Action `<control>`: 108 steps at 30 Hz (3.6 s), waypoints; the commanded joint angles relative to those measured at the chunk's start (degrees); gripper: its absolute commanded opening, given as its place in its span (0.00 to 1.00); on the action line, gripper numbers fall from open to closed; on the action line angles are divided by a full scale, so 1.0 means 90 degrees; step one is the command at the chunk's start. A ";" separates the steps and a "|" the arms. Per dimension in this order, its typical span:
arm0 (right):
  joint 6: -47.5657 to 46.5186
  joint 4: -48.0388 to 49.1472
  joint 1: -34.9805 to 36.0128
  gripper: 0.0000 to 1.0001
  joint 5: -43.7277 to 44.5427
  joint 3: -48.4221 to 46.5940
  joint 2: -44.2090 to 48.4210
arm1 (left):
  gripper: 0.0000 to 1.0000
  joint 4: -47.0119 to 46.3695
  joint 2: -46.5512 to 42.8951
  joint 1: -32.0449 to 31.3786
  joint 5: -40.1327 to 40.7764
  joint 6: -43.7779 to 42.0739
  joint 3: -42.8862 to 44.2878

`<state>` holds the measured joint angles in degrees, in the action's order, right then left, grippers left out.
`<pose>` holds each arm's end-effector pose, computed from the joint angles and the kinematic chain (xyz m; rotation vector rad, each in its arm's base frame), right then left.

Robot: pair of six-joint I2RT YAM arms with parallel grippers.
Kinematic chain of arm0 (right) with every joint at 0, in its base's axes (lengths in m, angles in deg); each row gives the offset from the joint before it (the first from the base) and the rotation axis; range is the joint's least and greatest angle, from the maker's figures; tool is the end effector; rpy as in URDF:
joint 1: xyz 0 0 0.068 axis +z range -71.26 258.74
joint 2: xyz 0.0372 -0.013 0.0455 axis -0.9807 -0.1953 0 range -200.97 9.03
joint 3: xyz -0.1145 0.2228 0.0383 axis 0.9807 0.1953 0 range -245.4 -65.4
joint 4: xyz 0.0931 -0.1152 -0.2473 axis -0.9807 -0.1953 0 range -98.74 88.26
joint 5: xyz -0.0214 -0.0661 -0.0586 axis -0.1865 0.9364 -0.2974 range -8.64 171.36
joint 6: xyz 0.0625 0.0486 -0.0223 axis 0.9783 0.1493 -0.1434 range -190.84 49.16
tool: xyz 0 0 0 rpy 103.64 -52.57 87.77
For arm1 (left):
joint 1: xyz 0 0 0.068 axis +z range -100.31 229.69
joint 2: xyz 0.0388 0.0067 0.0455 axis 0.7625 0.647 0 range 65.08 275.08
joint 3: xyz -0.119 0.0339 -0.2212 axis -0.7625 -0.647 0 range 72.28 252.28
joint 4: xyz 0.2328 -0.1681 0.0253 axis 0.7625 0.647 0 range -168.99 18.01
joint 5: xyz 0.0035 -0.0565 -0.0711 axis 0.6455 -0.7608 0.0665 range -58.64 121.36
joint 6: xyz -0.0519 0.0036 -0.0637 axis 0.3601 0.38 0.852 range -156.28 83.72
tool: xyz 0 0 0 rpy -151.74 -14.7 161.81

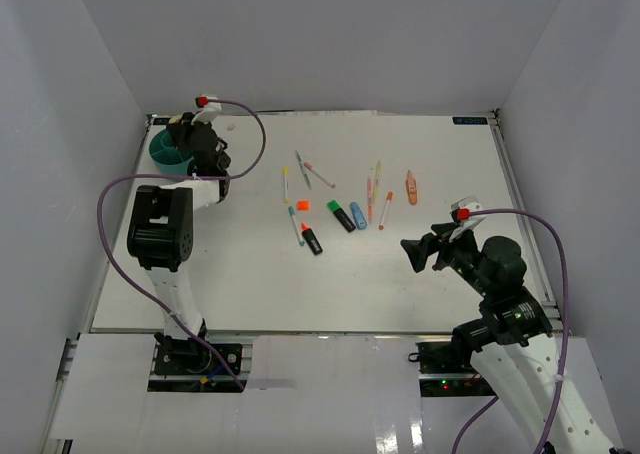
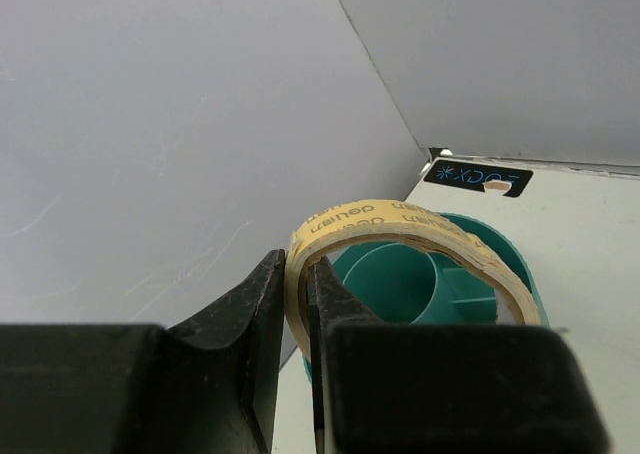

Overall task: Sort the stationery into containers
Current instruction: Place the stationery in the storage box.

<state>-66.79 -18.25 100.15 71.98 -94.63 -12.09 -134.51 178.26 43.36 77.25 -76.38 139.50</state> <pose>0.1799 0.0832 0.2782 -0.3831 1.6955 0.4686 0.4742 -0.0008 0.2035 -0.0910 1.5390 1.0319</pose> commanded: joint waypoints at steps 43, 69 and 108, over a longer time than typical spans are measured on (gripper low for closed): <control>-0.0109 0.0175 0.0033 0.90 0.0008 -0.0023 -0.0065 | 0.00 -0.0549 0.0666 0.0283 -0.0343 -0.0457 0.0080; -0.0118 0.0194 0.0033 0.90 -0.0021 0.0006 0.0013 | 0.53 -0.0100 0.0393 0.0264 -0.0460 -0.0028 0.0109; -0.0138 0.0214 0.0043 0.90 -0.0051 0.0026 0.0042 | 0.72 0.1501 0.0129 0.0264 -0.0782 0.1154 0.0675</control>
<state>-67.03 -18.23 100.17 71.95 -94.53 -12.27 -122.65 184.21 45.48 70.74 -68.55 143.39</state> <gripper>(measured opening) 0.901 0.722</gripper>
